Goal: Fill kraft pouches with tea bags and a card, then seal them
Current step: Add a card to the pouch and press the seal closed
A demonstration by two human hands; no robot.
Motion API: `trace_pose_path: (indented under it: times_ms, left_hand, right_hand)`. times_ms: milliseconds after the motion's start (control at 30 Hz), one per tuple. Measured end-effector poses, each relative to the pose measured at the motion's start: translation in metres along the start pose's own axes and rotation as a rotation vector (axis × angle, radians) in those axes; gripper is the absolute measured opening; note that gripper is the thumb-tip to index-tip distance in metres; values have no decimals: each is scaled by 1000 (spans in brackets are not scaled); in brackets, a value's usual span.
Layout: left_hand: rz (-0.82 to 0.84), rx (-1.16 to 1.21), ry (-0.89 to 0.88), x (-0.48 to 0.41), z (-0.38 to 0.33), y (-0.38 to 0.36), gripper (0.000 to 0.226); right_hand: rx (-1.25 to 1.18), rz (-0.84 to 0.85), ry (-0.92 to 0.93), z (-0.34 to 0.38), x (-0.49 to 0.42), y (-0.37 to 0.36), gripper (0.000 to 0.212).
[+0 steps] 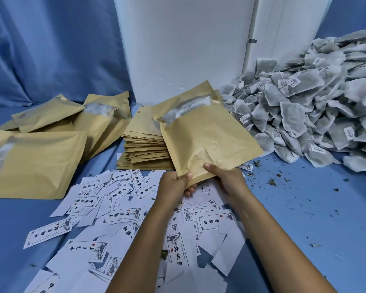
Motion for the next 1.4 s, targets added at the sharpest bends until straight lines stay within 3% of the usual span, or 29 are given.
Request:
trace_pose_path:
  times_ms: [233, 333, 400, 567, 700, 833, 1000, 1200, 1400]
  left_hand:
    - [-15, 6, 31, -1, 5, 6, 25]
    - [-55, 82, 68, -5, 9, 16, 18]
    - [-51, 73, 62, -4, 7, 15, 18]
    - [-61, 8, 38, -1, 4, 14, 20]
    - [-36, 27, 50, 1, 4, 9, 21]
    - [-37, -18, 32, 1, 1, 4, 27]
    - [-30, -27, 42, 2, -1, 6, 25]
    - [-21, 96, 107, 2, 3, 13, 21]
    - [-107, 118, 104, -2, 6, 22, 16]
  right_hand:
    - [-20, -24, 42, 11, -4, 11, 7]
    - [-4, -35, 87, 25, -9, 25, 24]
    - [-16, -33, 93, 26, -9, 28, 20]
    - [-225, -4, 57, 23, -10, 24, 8]
    - [-54, 74, 14, 13, -4, 15, 8]
    - [44, 10, 96, 5, -3, 8, 23]
    - [-184, -23, -42, 5, -10, 13, 12]
    - [-156, 11, 33, 24, -10, 24, 10]
    - [-242, -162, 114, 36, -14, 42, 9]
Point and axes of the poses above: each hand's wrist, its own x-axis away from the middle knuckle, its own y-axis out of the back of the hand, z = x × y, the point moved 3 cm from there along -x, towards the middle knuckle, and after that the axes turned 13 degrees about -x, right-handed, at the moved point
